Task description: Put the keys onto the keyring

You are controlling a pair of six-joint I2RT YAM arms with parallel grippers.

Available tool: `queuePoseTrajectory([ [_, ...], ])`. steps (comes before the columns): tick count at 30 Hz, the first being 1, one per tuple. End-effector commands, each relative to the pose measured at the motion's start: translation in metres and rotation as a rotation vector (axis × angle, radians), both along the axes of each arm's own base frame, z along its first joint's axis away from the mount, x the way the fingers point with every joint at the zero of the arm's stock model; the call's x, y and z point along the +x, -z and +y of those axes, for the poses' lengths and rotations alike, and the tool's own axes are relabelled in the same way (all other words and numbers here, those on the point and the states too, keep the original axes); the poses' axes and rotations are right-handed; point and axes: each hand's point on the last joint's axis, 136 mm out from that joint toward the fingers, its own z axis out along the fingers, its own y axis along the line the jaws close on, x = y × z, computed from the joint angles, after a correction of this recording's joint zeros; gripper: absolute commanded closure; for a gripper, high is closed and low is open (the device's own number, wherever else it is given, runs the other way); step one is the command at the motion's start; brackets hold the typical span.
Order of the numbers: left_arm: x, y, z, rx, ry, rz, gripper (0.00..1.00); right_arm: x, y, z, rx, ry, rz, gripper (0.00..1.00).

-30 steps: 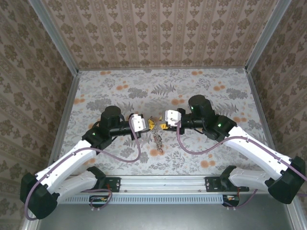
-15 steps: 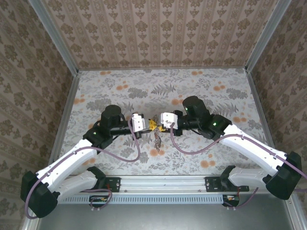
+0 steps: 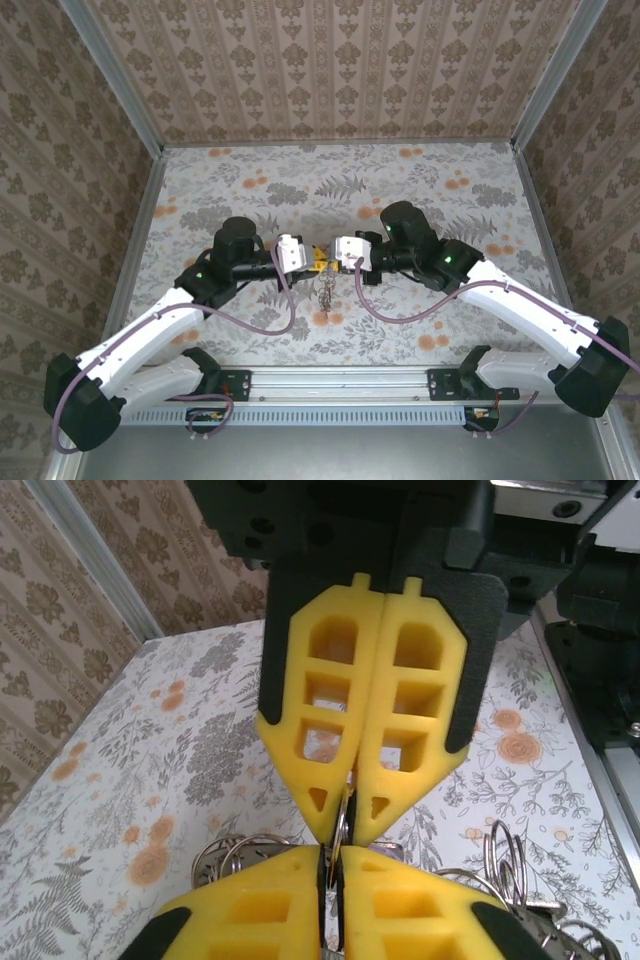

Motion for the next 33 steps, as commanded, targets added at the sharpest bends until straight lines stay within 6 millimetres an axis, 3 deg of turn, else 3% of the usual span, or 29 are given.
queuePoseTrajectory([
  [1,0.006,-0.01,0.003,0.04,-0.034,-0.017,0.76,-0.002,-0.013,-0.004,-0.002,-0.001,-0.03,1.0],
  [2,0.006,-0.007,0.004,0.055,-0.035,-0.012,0.71,-0.002,-0.011,-0.004,-0.008,0.002,-0.025,1.0],
  [6,0.005,-0.003,0.004,0.094,-0.026,0.002,0.68,-0.001,-0.01,-0.005,-0.018,0.011,-0.015,1.0],
  [20,-0.004,0.004,-0.015,0.138,0.065,0.024,0.71,0.003,-0.009,-0.005,-0.016,0.042,0.009,1.0],
  [33,-0.02,0.003,-0.007,0.126,0.112,0.062,0.67,-0.001,-0.012,-0.005,0.016,0.03,0.002,1.0],
])
